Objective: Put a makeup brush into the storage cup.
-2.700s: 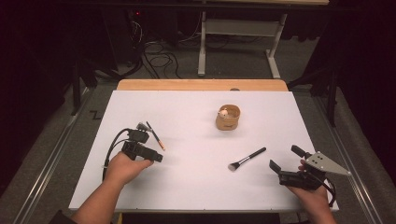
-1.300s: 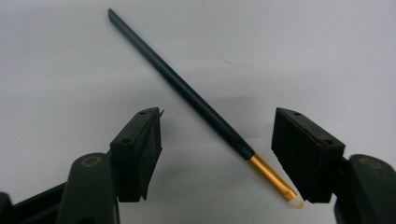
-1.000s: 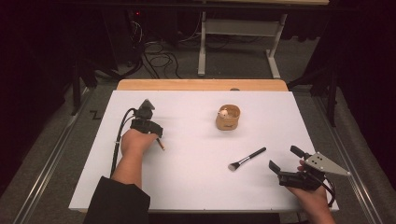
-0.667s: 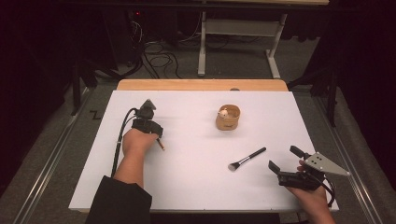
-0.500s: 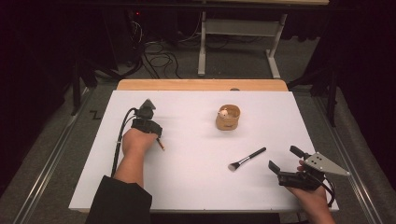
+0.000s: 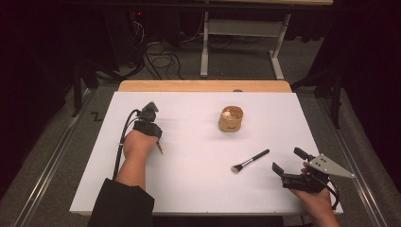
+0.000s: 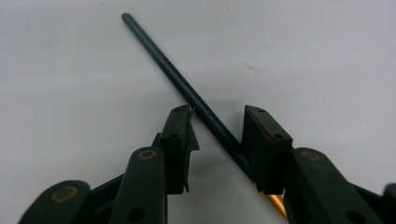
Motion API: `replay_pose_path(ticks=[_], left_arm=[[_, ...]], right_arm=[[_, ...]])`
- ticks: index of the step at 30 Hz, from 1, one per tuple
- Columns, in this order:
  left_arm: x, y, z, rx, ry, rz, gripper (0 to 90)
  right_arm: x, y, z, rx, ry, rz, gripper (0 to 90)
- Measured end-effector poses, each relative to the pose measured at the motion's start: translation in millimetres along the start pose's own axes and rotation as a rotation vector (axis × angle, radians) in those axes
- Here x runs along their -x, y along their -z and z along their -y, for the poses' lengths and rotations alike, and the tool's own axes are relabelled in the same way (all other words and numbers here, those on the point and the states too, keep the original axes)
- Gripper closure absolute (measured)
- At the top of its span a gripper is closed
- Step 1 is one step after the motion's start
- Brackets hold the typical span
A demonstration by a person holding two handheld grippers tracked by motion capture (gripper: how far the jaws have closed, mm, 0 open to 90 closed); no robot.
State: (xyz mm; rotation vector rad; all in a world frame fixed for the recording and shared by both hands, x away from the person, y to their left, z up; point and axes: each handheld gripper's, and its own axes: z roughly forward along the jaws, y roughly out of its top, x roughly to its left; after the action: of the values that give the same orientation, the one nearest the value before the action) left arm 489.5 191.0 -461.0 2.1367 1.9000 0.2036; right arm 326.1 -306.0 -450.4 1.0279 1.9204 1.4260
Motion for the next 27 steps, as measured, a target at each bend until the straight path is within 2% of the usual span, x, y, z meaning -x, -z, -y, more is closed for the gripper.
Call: replay_pose_path(ticks=[16, 27], left_arm=[[-1.6, 0.3, 0.6, 0.004, -0.001, -0.012, 70.0], [-3.6, 0.9, 1.1, -0.001, -0.006, -0.012, 75.2]], right_arm=[[0.8, -0.2, 0.4, -0.005, -0.009, 0.002, 0.5], [0.2, -0.4, 0.0, -0.001, 0.005, 0.000, 0.5]])
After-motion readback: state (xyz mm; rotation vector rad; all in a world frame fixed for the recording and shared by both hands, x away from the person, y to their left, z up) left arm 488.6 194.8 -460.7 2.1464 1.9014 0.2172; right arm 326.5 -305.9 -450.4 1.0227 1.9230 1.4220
